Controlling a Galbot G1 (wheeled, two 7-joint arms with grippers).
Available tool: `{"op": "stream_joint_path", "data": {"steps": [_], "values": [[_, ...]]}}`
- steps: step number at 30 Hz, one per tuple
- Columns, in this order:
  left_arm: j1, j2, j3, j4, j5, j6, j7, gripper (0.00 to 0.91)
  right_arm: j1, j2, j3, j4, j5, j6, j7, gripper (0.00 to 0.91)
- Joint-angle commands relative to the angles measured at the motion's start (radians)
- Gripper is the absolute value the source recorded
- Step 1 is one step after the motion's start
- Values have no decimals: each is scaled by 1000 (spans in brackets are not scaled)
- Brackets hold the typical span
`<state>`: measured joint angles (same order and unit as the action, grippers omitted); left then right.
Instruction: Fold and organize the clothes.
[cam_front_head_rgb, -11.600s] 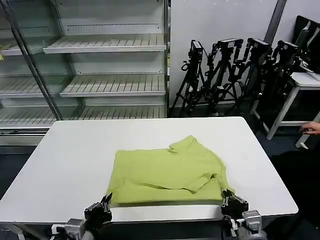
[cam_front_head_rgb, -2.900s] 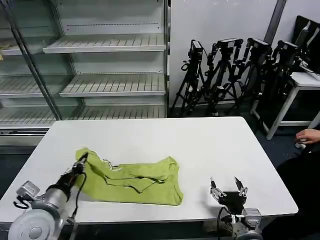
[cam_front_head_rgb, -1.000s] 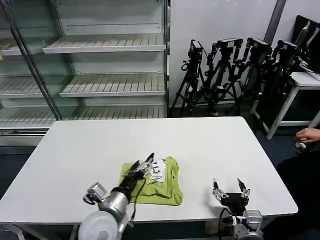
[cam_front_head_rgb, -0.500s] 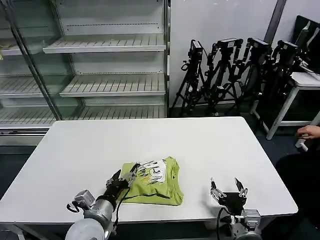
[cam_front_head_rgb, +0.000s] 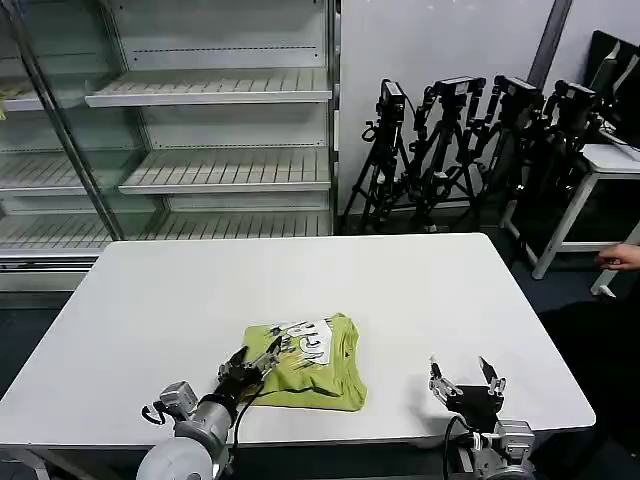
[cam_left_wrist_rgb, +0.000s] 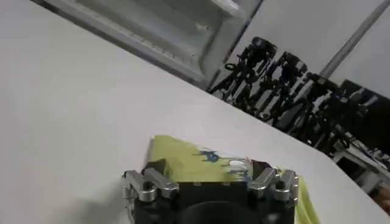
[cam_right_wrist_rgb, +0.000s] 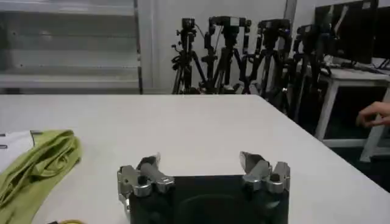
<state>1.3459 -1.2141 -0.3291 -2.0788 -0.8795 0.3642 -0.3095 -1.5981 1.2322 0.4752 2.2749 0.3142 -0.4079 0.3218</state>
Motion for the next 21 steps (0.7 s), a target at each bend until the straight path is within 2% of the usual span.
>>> {"op": "stream_joint_path", "data": {"steps": [1,6,10,15,21], "values": [[14,9,-16,-33,30,5,3,907,-5,0,6,5,6,-2,1,907],[22,11,-25,-19,58,34,-47,907,-5,0,7,13,5,-6,3,907],[43,-4,-14,-36,-70,133,-114,907,-4,2,7,14,4,-7,5,907],[19,-44,-11,-17,-182,149,-154,907,-9,7,5,19,1,-9,6,907],[-22,-52,-18,-8,-339,161,-180,907,-18,7,9,28,4,-8,4,907]]}}
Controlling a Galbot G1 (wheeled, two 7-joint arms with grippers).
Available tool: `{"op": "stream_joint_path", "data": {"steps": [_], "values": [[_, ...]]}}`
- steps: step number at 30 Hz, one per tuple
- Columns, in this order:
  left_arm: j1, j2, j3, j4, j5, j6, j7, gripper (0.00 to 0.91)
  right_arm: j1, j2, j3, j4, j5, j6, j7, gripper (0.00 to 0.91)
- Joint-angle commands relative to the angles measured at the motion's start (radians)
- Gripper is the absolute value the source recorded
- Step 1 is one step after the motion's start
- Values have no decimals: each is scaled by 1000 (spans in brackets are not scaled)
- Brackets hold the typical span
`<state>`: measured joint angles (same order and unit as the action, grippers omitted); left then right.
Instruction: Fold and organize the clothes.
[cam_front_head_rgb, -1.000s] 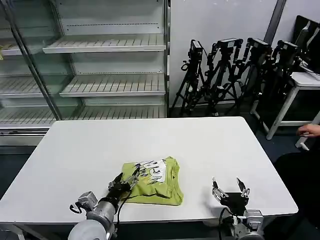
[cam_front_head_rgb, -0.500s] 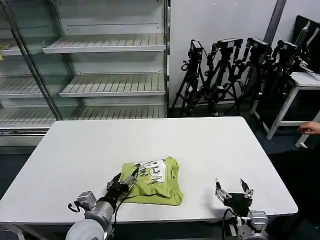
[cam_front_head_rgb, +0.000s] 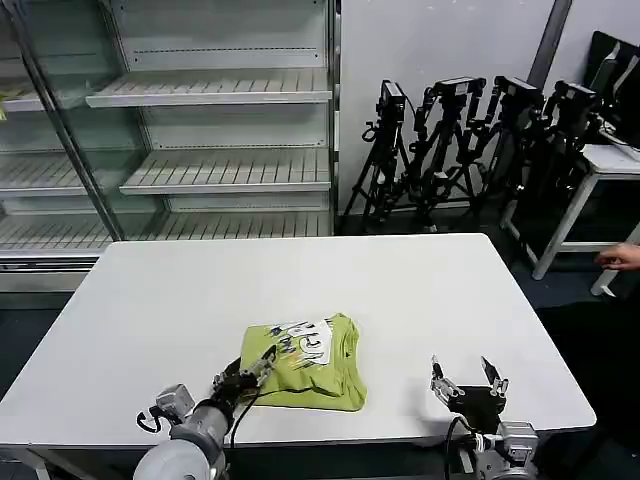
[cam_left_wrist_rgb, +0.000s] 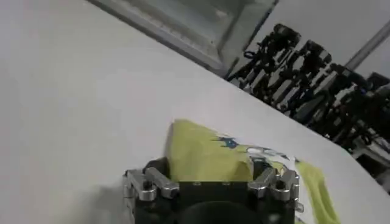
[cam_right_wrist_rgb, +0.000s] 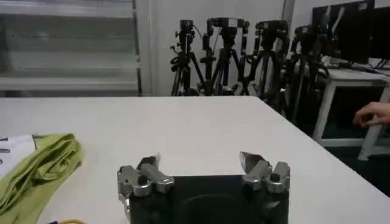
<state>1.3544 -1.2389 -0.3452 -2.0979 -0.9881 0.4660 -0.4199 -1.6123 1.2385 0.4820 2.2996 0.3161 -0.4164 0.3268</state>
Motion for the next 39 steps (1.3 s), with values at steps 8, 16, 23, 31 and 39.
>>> {"op": "stream_joint_path", "data": {"steps": [8,16,23,31,39], "values": [[-95,-34,-8,86,-292,40,-68,907,-3,10,-4,12,1,-7,2,907],[-110,-36,2,122,-297,8,-58,40,-20,12,14,27,5,-3,0,907],[-110,-36,1,126,-310,-4,-46,40,-21,14,16,31,6,-3,1,907],[-106,-41,-13,122,-351,-25,-30,40,-18,13,15,30,8,-4,2,907],[-86,-38,-54,86,-380,-34,-16,40,-14,11,16,26,13,-3,1,907]]}}
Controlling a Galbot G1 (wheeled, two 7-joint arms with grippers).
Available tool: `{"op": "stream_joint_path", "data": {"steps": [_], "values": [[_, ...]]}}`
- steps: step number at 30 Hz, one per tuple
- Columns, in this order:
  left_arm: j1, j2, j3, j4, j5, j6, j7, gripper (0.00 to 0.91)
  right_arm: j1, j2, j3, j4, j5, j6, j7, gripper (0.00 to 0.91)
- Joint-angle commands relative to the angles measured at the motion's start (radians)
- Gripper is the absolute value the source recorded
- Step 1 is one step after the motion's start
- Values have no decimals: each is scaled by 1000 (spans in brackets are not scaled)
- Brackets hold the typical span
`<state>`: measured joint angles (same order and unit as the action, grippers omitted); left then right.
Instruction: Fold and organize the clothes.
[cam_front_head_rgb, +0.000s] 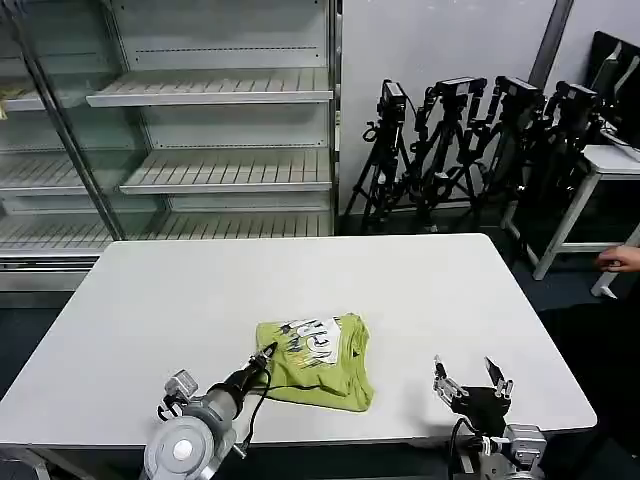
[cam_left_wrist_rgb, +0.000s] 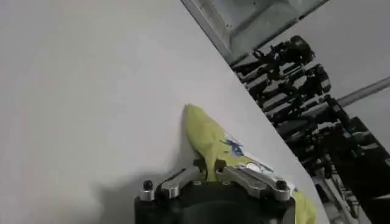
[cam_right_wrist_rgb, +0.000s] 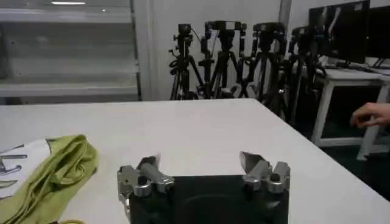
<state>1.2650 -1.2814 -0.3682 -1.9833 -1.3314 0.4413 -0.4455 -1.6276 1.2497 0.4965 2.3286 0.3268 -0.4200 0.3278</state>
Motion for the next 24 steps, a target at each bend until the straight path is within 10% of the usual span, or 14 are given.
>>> {"op": "stream_joint_path", "data": {"steps": [1,24], "values": [[11,13,-48,-42,-38,-9,8,40,5,0,1,-5,4,1,0,907],[334,647,-781,-218,658,-70,264,40,155,-4,-87,-85,59,21,-10,907]]}}
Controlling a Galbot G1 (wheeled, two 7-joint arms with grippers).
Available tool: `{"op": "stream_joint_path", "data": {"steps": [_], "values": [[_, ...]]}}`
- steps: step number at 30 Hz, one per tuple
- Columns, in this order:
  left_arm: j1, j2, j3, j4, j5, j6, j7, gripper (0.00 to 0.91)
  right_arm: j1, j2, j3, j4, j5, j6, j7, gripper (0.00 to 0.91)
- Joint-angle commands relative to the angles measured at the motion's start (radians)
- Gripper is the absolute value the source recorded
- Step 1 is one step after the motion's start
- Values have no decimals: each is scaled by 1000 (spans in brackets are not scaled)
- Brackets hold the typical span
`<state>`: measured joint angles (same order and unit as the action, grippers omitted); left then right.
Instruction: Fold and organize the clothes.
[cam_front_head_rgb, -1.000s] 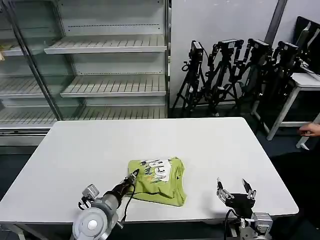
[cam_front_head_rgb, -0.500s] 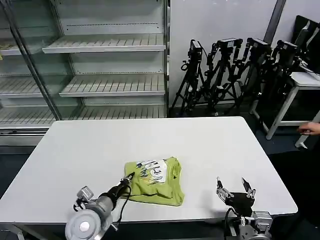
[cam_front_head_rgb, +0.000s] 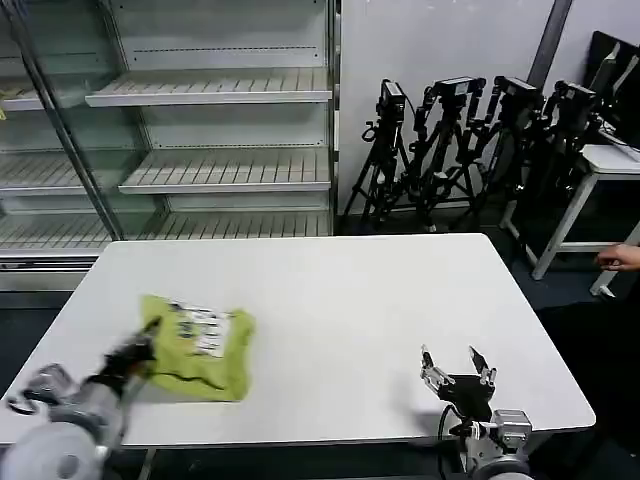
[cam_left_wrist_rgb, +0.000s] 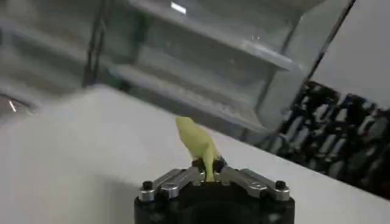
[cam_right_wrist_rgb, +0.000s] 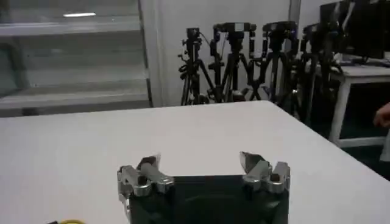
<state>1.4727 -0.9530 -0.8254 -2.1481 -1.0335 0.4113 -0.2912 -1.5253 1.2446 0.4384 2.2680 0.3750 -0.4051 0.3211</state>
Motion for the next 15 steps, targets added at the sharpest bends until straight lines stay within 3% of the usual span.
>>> {"op": "stream_joint_path", "data": {"steps": [1,2,5,7,10,15], "values": [[133,314,-316,-66,387,-49,109,40,53,1,-32,-25,11,8,-4,907],[145,301,-230,-87,565,-83,104,40,53,1,-35,-29,10,11,-5,907],[176,218,-93,-114,799,-140,103,40,52,1,-40,-35,8,14,-6,907],[156,151,92,-92,985,-192,103,40,48,-2,-37,-36,7,15,-7,907],[98,49,309,60,1187,-263,97,40,39,-3,-36,-38,2,17,-6,907],[5,-69,505,230,1428,-304,93,40,22,-2,-36,-23,-16,15,-4,907]]}}
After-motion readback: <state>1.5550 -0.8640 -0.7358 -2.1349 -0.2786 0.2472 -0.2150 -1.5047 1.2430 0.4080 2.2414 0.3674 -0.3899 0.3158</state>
